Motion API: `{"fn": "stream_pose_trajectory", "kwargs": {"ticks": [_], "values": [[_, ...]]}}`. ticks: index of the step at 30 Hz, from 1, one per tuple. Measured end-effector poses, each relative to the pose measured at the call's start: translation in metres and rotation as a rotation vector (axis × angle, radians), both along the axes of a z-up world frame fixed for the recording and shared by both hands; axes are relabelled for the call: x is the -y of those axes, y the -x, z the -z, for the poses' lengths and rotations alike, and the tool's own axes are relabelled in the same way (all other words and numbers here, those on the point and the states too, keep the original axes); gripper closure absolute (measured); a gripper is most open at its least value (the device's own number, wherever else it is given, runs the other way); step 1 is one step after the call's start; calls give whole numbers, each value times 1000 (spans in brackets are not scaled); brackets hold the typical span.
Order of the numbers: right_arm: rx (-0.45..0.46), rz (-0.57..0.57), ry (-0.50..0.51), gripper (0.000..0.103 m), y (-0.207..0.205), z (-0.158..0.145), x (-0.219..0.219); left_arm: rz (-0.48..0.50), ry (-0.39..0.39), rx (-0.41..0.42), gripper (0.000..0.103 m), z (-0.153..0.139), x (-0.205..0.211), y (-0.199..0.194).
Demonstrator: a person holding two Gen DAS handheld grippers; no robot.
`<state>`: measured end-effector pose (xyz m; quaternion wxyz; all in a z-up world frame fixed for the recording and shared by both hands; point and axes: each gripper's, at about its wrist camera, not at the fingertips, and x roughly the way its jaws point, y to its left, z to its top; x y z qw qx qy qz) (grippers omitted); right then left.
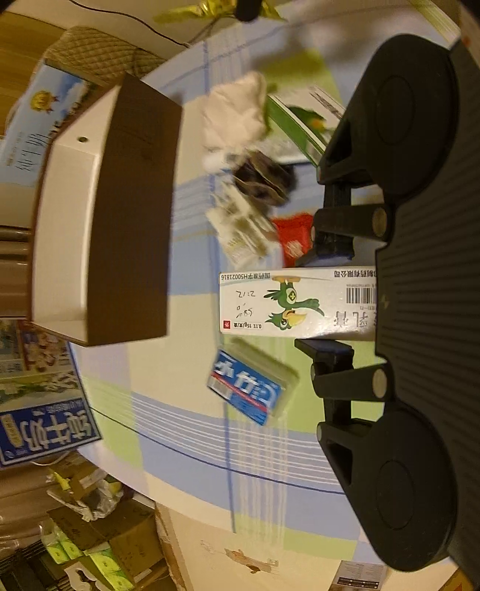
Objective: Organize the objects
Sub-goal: 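Carry both items into the brown box and open both grippers to release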
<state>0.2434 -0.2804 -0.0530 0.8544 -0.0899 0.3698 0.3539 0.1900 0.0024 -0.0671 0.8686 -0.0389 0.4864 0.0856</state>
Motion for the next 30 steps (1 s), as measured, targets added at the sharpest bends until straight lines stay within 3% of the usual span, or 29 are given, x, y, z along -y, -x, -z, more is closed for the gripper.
{"fn": "stream_pose_trajectory", "kwargs": {"ticks": [9,18,25,30], "values": [[10,5,-71,46,-54,-22,-22,75,-19,80,70,-40,4,-64],[21,54,-108,46,-133,-43,-74,168,-9,152,70,-73,-2,-172],[-15,99,-63,46,-189,-24,-107,205,-32,126,70,-62,-6,-247],[-62,120,-11,46,-219,-4,-122,199,-4,92,70,-40,-9,-284]]}}
